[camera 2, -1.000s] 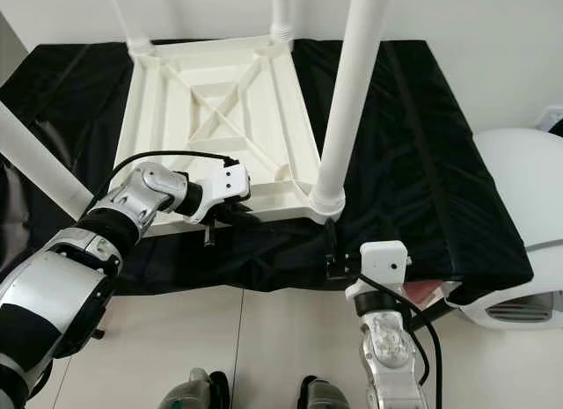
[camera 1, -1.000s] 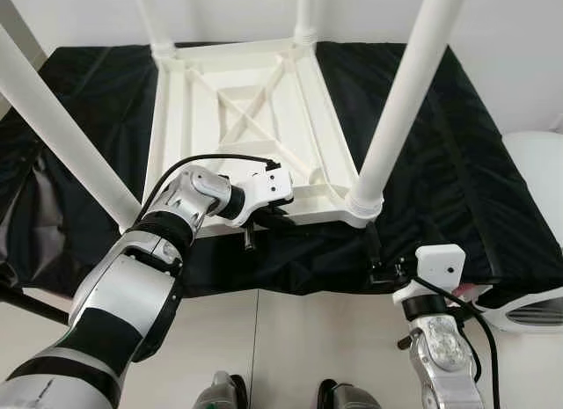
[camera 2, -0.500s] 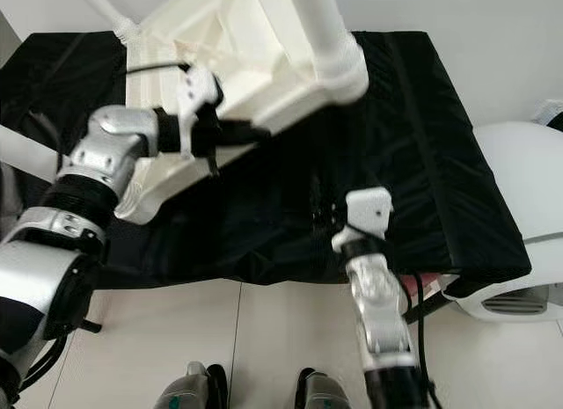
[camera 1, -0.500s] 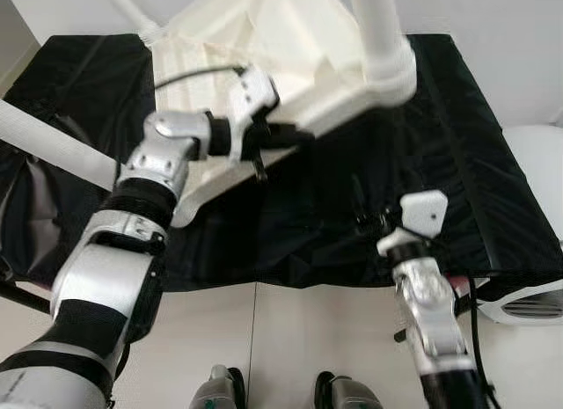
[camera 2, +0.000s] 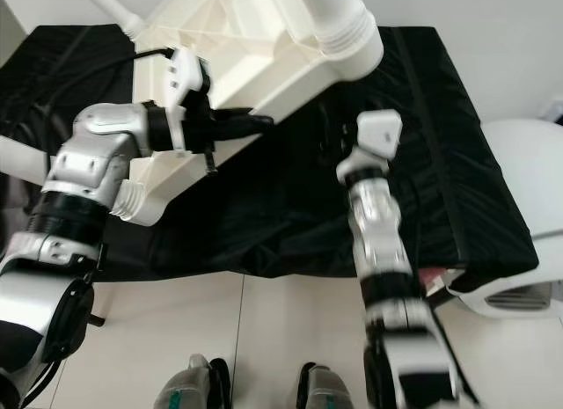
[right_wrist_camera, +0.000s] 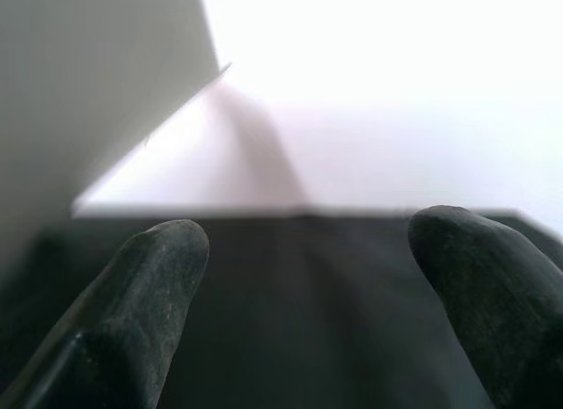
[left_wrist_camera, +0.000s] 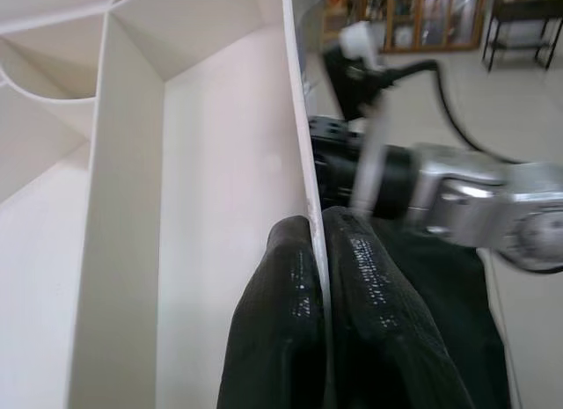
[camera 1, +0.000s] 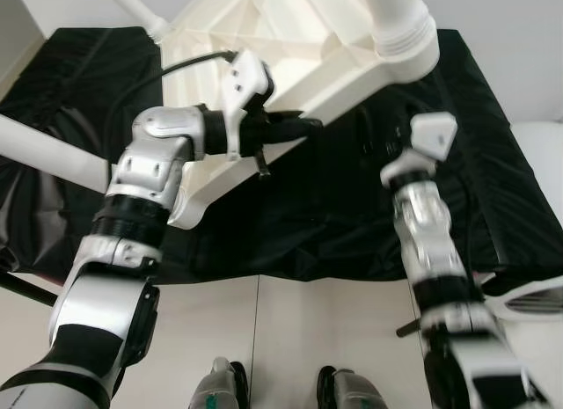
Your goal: Building children table
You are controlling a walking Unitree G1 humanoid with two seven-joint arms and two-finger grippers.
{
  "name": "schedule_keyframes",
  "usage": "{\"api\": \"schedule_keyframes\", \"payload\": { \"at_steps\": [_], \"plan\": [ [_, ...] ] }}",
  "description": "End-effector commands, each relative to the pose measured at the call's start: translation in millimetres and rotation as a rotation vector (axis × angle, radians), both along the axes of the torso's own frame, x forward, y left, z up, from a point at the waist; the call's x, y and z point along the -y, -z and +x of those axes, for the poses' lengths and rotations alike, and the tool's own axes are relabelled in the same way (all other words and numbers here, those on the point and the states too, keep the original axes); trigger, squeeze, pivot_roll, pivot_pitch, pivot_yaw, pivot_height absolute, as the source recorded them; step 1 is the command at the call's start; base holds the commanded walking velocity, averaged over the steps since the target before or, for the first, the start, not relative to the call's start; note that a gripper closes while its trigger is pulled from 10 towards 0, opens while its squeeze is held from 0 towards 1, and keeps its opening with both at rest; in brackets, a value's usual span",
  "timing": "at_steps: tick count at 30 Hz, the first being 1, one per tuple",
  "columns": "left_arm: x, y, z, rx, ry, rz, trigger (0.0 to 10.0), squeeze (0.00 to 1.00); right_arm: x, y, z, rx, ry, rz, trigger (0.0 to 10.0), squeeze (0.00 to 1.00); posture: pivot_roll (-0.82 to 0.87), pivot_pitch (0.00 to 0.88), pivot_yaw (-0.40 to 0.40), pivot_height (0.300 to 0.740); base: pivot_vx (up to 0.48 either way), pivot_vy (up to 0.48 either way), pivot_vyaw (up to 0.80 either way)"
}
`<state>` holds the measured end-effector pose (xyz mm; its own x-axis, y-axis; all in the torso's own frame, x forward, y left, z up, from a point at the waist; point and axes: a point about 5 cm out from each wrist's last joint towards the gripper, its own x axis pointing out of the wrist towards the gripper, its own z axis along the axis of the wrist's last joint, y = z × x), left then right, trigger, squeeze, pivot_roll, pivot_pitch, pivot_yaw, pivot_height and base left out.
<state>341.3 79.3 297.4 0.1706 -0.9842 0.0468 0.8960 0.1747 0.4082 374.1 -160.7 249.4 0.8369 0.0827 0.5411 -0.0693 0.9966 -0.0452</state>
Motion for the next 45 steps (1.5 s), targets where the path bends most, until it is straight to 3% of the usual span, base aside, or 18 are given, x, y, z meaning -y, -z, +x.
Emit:
{"api": "schedule_keyframes", "payload": {
  "at_steps": [1,3,6,10,12,13,15,17,18,20,25,30,32,34,37,38,39,45],
  "plan": [
    [1.2,-44,-14.2,0.174,-0.04,-0.16,0.0,0.0,0.2,2,3.0,-0.007,-0.021,0.025,10.0,0.0,-0.03,0.062,-0.02,0.74,0.0,0.0,0.0],
    [2.3,-47,-19.0,0.18,-0.033,-0.176,0.0,0.0,-0.8,-10,7.7,0.013,-0.037,0.04,10.0,0.0,-0.03,0.063,-0.024,0.74,0.0,0.0,0.0],
    [6.5,-53,-34.1,0.179,-0.01,-0.225,0.0,0.0,-8.1,-57,18.8,0.104,-0.121,0.091,10.0,0.0,-0.02,0.061,-0.036,0.74,0.0,0.0,0.0],
    [7.3,-53,-36.9,0.181,-0.005,-0.227,0.0,0.0,-11.6,-71,19.8,0.132,-0.153,0.105,10.0,0.0,-0.01,0.059,-0.04,0.74,0.0,0.0,0.0],
    [7.4,-56,-43.5,0.181,0.012,-0.249,0.0,0.0,-26.8,-107,20.0,0.21,-0.3,0.136,10.0,0.0,-0.02,0.055,-0.049,0.74,0.0,0.0,0.0],
    [7.4,-56,-43.5,0.181,0.012,-0.249,0.0,0.0,-26.8,-107,20.0,0.21,-0.3,0.136,10.0,0.0,-0.02,0.055,-0.049,0.74,0.0,0.0,0.0],
    [6.2,-60,-46.2,0.182,0.014,-0.282,0.0,0.0,-42.5,-143,14.7,0.293,-0.453,0.136,10.0,0.0,-0.02,0.051,-0.061,0.74,0.0,0.0,0.0],
    [6.2,-60,-46.2,0.182,0.014,-0.282,0.0,0.0,-42.5,-143,14.7,0.293,-0.453,0.136,10.0,0.0,-0.02,0.051,-0.061,0.74,0.0,0.0,0.0],
    [5.6,-62,-46.7,0.185,0.009,-0.296,0.0,0.0,-48.7,-154,11.6,0.32,-0.516,0.12,10.0,0.0,-0.02,0.052,-0.065,0.74,0.0,0.0,0.0],
    [1.2,-71,-46.1,0.184,-0.006,-0.375,0.0,0.0,-58.3,-168,6.9,0.347,-0.604,0.083,10.0,0.0,-0.02,0.051,-0.07,0.74,0.0,0.0,0.0],
    [-7.8,-74,-39.3,0.131,-0.068,-0.495,0.0,0.0,-67.1,-172,6.4,0.346,-0.658,0.04,10.0,0.0,-0.03,0.055,-0.078,0.74,0.0,0.0,0.0],
    [-11.4,-55,-21.1,0.031,-0.174,-0.537,0.0,0.0,-75.1,-173,5.1,0.344,-0.711,-0.005,10.0,0.0,-0.03,0.057,-0.081,0.74,0.0,0.0,0.0],
    [-11.4,-46,-17.4,-0.027,-0.201,-0.56,10.0,0.0,-76.1,-174,4.9,0.347,-0.733,-0.017,10.0,0.0,-0.03,0.062,-0.082,0.74,0.0,0.0,0.0],
    [-11.7,-40,-15.6,-0.054,-0.232,-0.569,10.0,0.0,-76.4,-175,4.7,0.35,-0.746,-0.02,10.0,0.0,-0.03,0.062,-0.082,0.74,0.0,0.0,0.0],
    [-16.2,-34,-13.8,-0.155,-0.242,-0.665,10.0,0.0,-77.5,-177,4.1,0.353,-0.772,-0.023,10.0,0.0,-0.03,0.063,-0.083,0.74,0.0,0.0,0.0],
    [-17.2,-32,-13.6,-0.177,-0.242,-0.686,10.0,0.38,-78.0,-178,4.0,0.353,-0.782,-0.024,10.0,0.0,-0.03,0.063,-0.083,0.74,0.0,0.0,0.0],
    [-18.1,-30,-13.6,-0.197,-0.248,-0.698,10.0,1.0,-79.0,-177,4.0,0.35,-0.79,-0.025,10.0,0.0,-0.02,0.065,-0.085,0.74,0.0,0.0,0.0],
    [-23.1,-16,-14.6,-0.244,-0.267,-0.707,10.0,1.0,-83.5,-175,4.1,0.345,-0.815,-0.031,10.0,0.0,-0.01,0.072,-0.088,0.74,0.0,0.0,0.0]
  ]
}}
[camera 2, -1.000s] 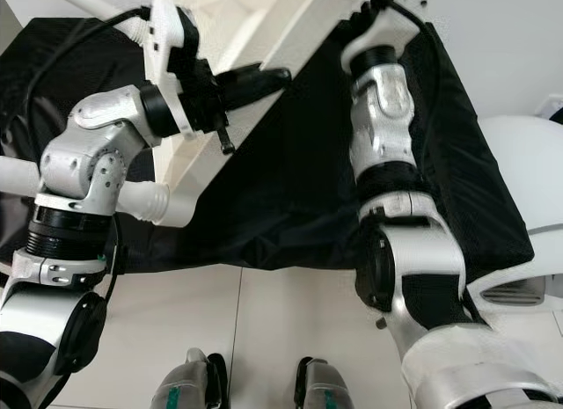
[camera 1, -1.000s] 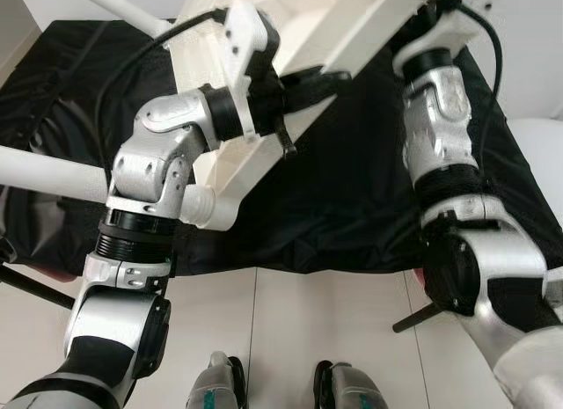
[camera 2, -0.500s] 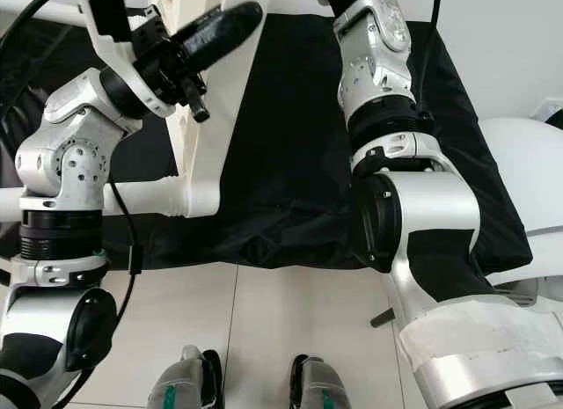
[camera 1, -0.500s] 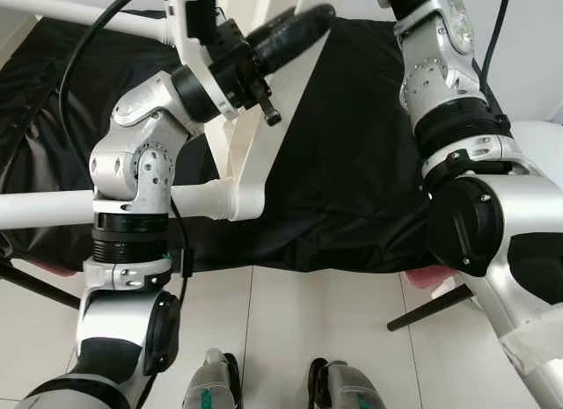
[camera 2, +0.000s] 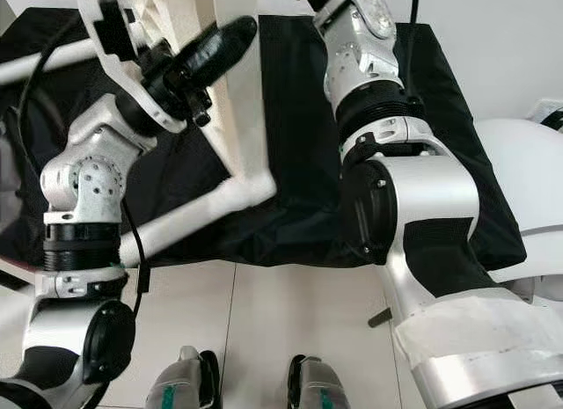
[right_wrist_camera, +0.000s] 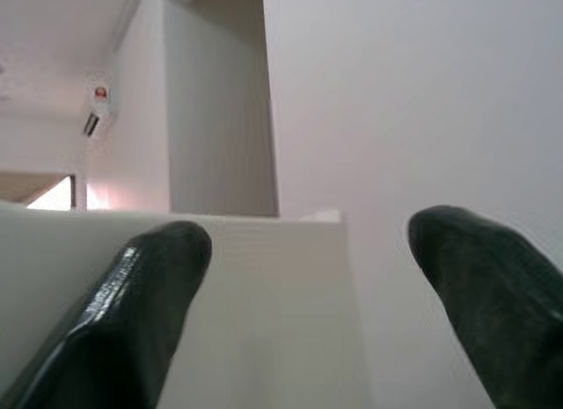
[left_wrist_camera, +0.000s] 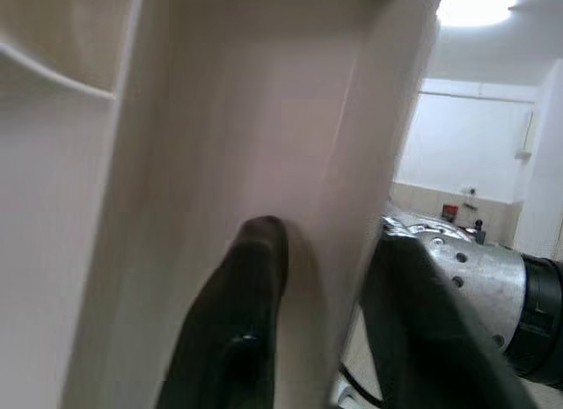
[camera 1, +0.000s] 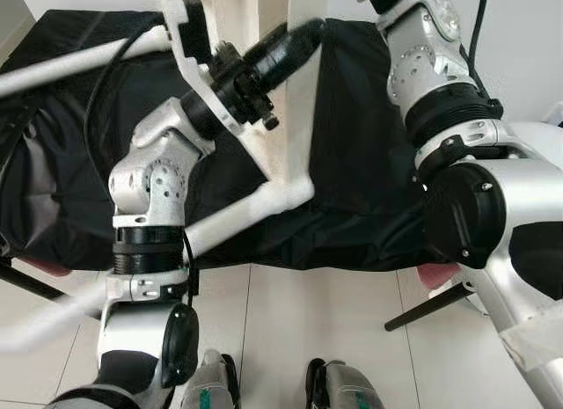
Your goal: Building children table
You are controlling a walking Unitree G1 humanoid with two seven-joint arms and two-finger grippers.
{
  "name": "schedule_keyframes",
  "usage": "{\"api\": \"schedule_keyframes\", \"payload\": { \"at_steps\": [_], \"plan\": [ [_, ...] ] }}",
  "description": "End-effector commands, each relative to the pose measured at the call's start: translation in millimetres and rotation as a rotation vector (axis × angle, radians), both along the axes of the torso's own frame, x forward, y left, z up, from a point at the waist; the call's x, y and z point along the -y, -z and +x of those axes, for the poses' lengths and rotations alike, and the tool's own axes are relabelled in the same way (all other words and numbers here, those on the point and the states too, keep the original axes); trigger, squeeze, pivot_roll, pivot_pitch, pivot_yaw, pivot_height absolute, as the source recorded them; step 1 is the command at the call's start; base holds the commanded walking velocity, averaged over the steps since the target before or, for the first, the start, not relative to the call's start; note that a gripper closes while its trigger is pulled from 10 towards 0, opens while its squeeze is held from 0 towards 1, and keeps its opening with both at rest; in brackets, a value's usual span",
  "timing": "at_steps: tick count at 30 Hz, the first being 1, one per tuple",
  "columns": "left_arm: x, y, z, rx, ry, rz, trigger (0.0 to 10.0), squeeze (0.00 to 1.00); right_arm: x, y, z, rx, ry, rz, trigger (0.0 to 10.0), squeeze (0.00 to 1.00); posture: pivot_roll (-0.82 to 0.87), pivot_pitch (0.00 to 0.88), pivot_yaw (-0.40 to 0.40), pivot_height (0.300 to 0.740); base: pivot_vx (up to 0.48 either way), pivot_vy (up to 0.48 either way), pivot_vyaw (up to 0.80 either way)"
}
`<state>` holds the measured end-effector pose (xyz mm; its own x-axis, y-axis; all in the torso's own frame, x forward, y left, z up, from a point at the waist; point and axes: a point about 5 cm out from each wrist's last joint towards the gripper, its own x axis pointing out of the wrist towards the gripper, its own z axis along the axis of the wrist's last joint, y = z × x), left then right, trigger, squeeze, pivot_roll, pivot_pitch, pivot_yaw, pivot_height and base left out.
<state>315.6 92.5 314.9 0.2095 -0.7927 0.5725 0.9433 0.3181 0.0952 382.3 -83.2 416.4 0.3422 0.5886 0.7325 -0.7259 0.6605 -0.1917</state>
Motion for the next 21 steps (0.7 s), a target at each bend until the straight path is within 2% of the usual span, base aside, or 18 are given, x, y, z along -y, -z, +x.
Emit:
{"api": "schedule_keyframes", "payload": {
  "at_steps": [1,8,9,10,19,20,21],
  "plan": [
    [-10.0,1,11.1,-0.158,-0.248,-0.08,10.0,1.0,-6.0,-8,-4.1,0.034,-0.025,-0.006,10.0,0.0,-0.01,0.072,-0.088,0.74,0.0,0.0,0.0],
    [-8.9,13,8.9,-0.173,-0.283,-0.016,10.0,1.0,-7.3,-4,-3.5,0.032,-0.039,-0.01,10.0,0.0,0.0,0.071,-0.088,0.74,0.0,0.0,0.0],
    [-8.5,14,8.0,-0.173,-0.285,-0.008,10.0,0.89,-6.8,-4,-3.4,0.032,-0.041,-0.008,10.0,0.0,0.0,0.071,-0.088,0.74,0.0,0.0,0.0],
    [-8.3,15,7.4,-0.175,-0.29,0.006,10.0,0.0,-6.4,-4,-3.1,0.029,-0.046,-0.004,10.0,0.0,-0.01,0.068,-0.088,0.74,0.0,0.0,0.0],
    [-5.1,18,1.5,-0.164,-0.292,0.076,10.0,0.0,-2.9,6,0.0,0.011,-0.031,-0.014,10.0,0.0,0.0,0.062,-0.084,0.74,0.0,0.0,0.0],
    [-4.1,22,0.5,-0.166,-0.326,0.112,10.0,0.0,1.7,15,3.0,-0.012,-0.015,-0.011,10.0,0.0,0.0,0.061,-0.083,0.74,0.0,0.0,0.0],
    [-4.1,22,0.5,-0.166,-0.326,0.112,10.0,0.0,1.7,15,3.0,-0.012,-0.015,-0.011,10.0,0.0,0.0,0.061,-0.083,0.74,0.0,0.0,0.0]
  ]
}}
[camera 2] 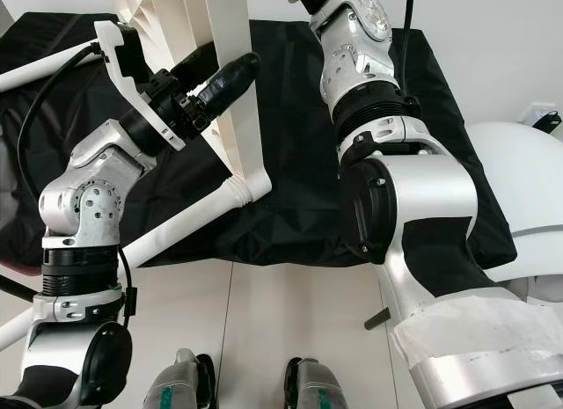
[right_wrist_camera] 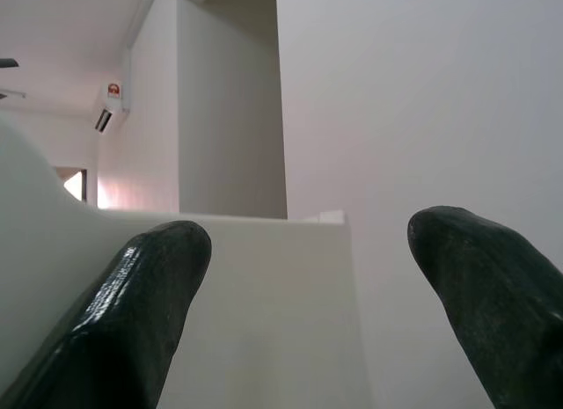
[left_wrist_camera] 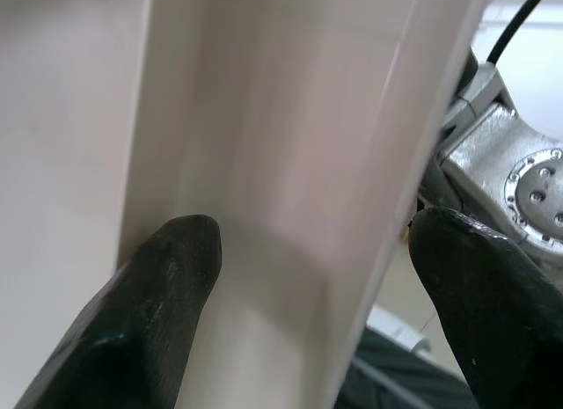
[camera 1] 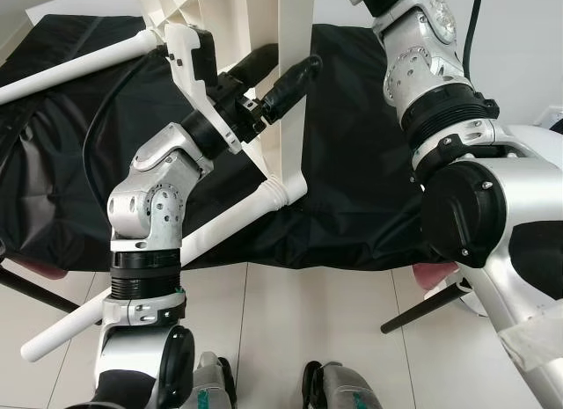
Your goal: Building children table
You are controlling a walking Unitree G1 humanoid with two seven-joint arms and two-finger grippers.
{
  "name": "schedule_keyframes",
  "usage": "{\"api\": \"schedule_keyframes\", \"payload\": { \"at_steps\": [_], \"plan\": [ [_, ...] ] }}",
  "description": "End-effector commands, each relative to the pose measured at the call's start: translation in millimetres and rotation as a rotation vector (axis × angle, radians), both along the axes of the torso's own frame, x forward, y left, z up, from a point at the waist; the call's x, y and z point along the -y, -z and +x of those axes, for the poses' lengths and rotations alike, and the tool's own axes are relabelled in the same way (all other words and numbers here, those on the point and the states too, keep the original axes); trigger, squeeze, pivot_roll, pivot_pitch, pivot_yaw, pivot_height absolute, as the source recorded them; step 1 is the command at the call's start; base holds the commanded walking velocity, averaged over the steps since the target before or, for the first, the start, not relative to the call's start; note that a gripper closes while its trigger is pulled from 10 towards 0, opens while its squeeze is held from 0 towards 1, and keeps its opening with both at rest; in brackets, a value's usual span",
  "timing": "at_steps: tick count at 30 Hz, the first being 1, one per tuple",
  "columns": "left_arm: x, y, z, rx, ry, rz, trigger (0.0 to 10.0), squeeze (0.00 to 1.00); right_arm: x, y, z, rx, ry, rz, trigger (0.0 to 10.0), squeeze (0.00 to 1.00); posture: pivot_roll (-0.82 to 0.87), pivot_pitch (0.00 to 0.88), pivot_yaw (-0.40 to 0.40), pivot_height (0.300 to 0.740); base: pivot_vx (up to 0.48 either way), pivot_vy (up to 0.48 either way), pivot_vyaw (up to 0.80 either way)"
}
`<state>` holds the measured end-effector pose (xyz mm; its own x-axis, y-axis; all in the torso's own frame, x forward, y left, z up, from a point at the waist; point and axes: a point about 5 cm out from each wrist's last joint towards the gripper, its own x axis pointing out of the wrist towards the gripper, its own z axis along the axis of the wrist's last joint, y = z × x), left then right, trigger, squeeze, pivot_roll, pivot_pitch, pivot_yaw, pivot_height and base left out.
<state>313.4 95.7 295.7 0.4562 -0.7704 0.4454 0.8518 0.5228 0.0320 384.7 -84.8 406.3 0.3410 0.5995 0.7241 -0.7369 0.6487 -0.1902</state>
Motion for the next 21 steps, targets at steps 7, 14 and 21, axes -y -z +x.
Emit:
{"api": "schedule_keyframes", "payload": {
  "at_steps": [7,14,21],
  "plan": [
    [-6.0,13,2.7,-0.046,-0.214,0.116,10.0,0.0,23.7,48,12.1,-0.118,0.09,0.024,10.0,0.0,0.01,0.06,-0.078,0.74,0.0,0.0,0.0],
    [-11.6,17,0.4,-0.044,-0.264,0.183,10.0,0.0,41.5,79,14.2,-0.176,0.132,0.026,10.0,0.0,0.01,0.058,-0.065,0.74,0.0,0.0,0.0],
    [-19.0,27,0.4,-0.051,-0.322,0.28,10.0,0.0,54.1,102,13.1,-0.218,0.168,0.019,10.0,0.0,0.02,0.06,-0.059,0.74,0.0,0.0,0.0]
  ]
}}
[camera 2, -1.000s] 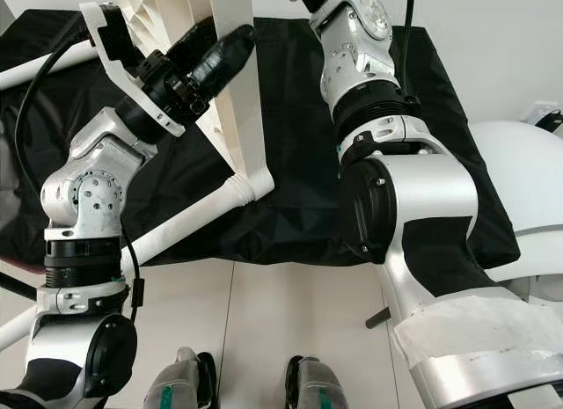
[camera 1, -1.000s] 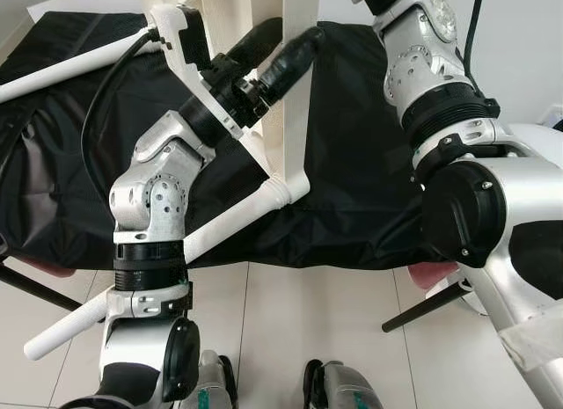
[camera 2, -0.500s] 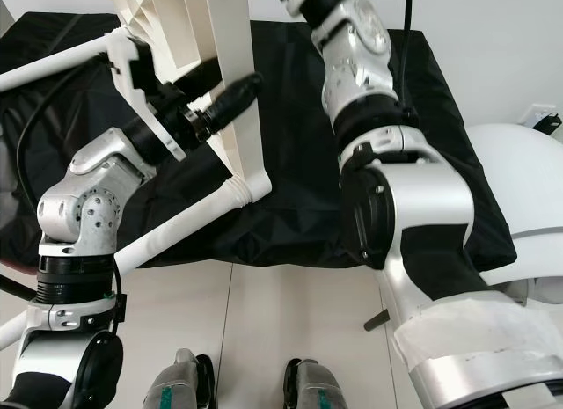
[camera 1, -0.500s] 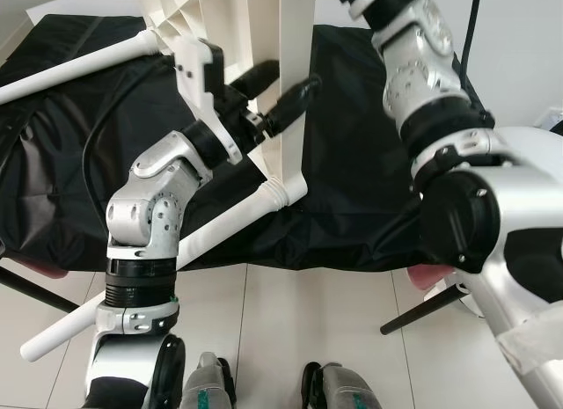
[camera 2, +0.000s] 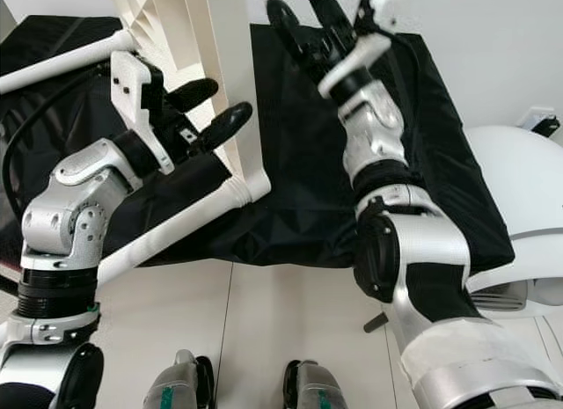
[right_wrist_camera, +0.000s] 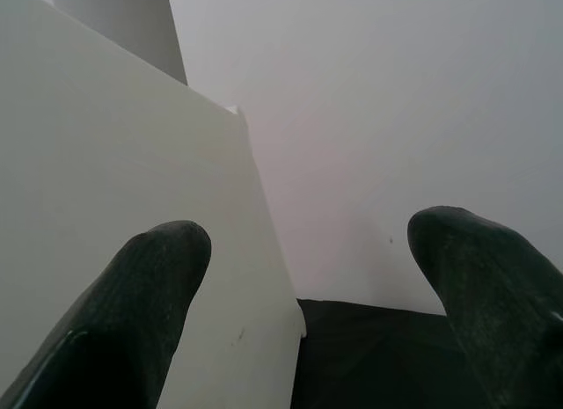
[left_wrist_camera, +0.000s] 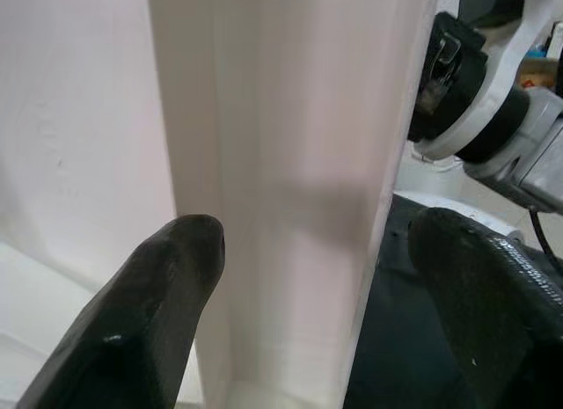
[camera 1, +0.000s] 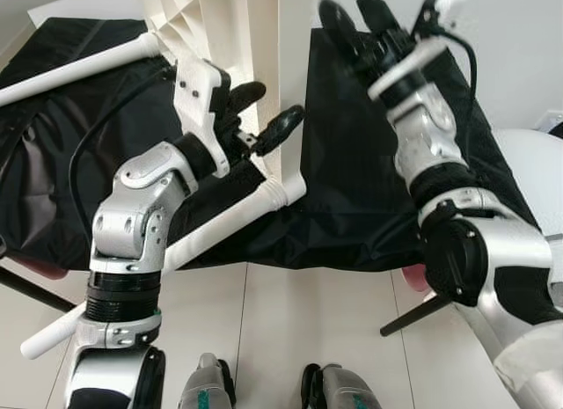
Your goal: Building children table
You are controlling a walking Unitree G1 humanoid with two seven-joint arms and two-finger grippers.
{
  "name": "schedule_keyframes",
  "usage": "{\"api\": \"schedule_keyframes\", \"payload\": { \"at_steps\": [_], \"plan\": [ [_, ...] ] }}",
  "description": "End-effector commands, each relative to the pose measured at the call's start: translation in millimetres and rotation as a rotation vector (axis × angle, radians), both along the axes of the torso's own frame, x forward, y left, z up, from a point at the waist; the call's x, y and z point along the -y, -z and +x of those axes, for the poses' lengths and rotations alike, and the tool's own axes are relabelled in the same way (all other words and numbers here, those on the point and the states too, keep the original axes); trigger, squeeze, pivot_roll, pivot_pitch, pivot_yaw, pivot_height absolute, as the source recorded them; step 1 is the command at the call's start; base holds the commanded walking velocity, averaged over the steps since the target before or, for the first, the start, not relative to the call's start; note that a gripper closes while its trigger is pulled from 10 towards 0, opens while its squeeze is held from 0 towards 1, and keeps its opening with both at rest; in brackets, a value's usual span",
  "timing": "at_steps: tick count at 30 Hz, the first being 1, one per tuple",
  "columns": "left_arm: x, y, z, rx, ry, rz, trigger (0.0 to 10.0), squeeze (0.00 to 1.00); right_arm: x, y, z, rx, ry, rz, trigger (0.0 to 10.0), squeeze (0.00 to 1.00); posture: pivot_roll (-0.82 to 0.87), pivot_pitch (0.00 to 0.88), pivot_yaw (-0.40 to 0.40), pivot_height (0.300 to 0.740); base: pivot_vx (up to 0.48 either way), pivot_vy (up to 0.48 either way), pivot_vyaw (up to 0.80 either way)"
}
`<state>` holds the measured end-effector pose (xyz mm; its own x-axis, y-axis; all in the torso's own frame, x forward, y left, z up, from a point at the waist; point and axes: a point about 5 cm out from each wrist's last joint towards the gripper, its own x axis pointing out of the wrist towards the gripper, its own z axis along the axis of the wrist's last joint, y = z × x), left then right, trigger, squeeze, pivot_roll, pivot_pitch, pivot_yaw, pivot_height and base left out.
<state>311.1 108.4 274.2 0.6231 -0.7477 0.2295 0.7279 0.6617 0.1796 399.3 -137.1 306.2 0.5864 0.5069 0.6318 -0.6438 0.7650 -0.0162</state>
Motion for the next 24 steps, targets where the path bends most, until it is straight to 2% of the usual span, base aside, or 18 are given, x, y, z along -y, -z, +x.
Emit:
{"api": "schedule_keyframes", "payload": {
  "at_steps": [1,4,5,13,18,20,21,22,24],
  "plan": [
    [-9.7,10,3.1,-0.025,-0.132,0.031,10.0,0.0,5.4,11,-2.4,-0.011,0.014,-0.013,10.0,0.0,0.02,0.061,-0.057,0.74,0.0,0.0,0.0],
    [-12.2,13,2.1,-0.031,-0.136,0.049,10.0,0.0,8.5,20,-3.7,-0.026,0.021,-0.019,10.0,0.0,0.03,0.062,-0.055,0.74,0.0,0.0,0.0],
    [-16.2,17,-0.4,-0.035,-0.143,0.07,10.0,0.0,12.9,32,-6.0,-0.051,0.027,-0.032,10.0,0.0,0.03,0.065,-0.055,0.74,0.0,0.0,0.0],
    [-24.1,20,-5.2,-0.043,-0.163,0.083,10.0,0.0,19.8,47,-11.4,-0.076,0.026,-0.056,10.0,0.0,0.04,0.069,-0.06,0.74,0.0,0.0,0.0],
    [-32.6,26,-9.7,-0.061,-0.2,0.091,10.0,0.0,20.7,60,-20.1,-0.094,-0.027,-0.089,10.0,0.0,0.05,0.074,-0.064,0.74,0.0,0.0,0.0],
    [-34.7,29,-11.5,-0.063,-0.207,0.097,10.0,0.0,20.3,64,-25.0,-0.097,-0.053,-0.106,10.0,0.0,0.05,0.074,-0.066,0.74,0.0,0.0,0.0],
    [-38.3,35,-16.4,-0.08,-0.216,0.104,10.0,0.0,22.0,75,-37.2,-0.112,-0.103,-0.143,10.0,0.0,0.05,0.074,-0.065,0.74,0.0,0.0,0.0],
    [-38.3,35,-16.4,-0.08,-0.216,0.104,10.0,0.0,22.0,75,-37.2,-0.112,-0.103,-0.143,10.0,0.0,0.05,0.074,-0.065,0.74,0.0,0.0,0.0],
    [-38.5,41,-21.9,-0.089,-0.208,0.107,10.0,0.0,25.5,82,-47.3,-0.131,-0.133,-0.168,10.0,0.0,0.05,0.074,-0.063,0.74,0.0,0.0,0.0]
  ]
}}
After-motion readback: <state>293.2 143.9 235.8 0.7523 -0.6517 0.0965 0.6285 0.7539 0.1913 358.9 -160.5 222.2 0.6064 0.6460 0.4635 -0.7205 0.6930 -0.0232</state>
